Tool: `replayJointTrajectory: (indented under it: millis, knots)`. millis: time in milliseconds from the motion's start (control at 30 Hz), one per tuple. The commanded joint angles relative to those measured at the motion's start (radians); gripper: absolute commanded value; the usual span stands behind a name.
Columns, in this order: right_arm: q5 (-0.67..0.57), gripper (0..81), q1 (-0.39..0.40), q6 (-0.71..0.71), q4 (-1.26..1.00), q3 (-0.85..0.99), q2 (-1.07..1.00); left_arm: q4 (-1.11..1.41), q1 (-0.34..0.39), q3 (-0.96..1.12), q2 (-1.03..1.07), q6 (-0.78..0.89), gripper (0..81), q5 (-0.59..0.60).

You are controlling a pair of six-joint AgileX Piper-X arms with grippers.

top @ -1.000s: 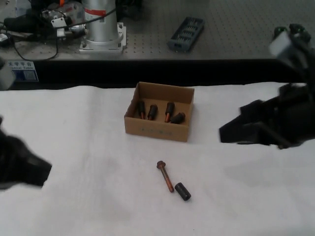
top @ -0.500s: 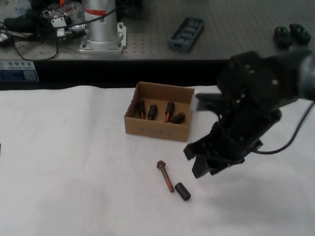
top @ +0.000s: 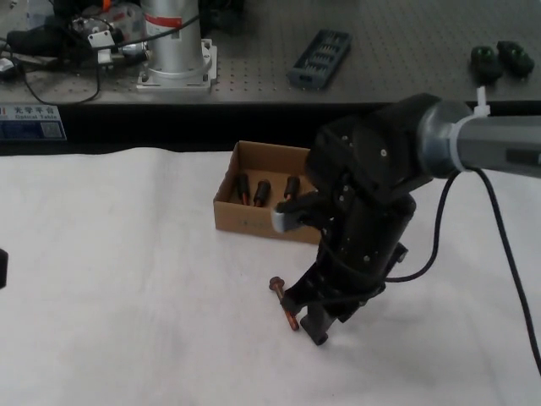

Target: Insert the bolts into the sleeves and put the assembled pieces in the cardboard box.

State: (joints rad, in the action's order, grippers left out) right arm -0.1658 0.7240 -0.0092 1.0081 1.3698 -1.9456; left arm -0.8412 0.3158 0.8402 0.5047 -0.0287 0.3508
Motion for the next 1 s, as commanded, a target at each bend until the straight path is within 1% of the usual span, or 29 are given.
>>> replayJointTrajectory:
  millis: [0, 100, 267, 667, 867, 967]
  knots:
    - [0.004, 31.3, 0.013, -0.014, -0.01, 0.011, 0.0, 0.015, -0.001, -0.008, -0.007, -0.012, 0.7, -0.009]
    - [0.053, 31.3, 0.036, -0.014, -0.039, 0.011, 0.0, 0.032, -0.001, -0.033, -0.007, -0.012, 0.7, -0.009]
    - [0.112, 31.3, 0.042, -0.014, -0.062, 0.011, 0.0, 0.066, -0.001, -0.061, -0.007, -0.012, 0.7, -0.009]
    - [0.107, 31.3, 0.04, -0.014, -0.071, 0.011, -0.017, 0.169, -0.001, -0.062, -0.007, -0.009, 0.7, -0.009]
    - [0.105, 31.3, 0.042, -0.014, -0.053, 0.011, -0.039, 0.181, -0.001, -0.062, -0.007, -0.009, 0.7, -0.083]
    - [0.105, 31.3, 0.042, -0.014, -0.052, 0.011, -0.047, 0.184, -0.001, -0.062, -0.007, -0.009, 0.7, -0.085]
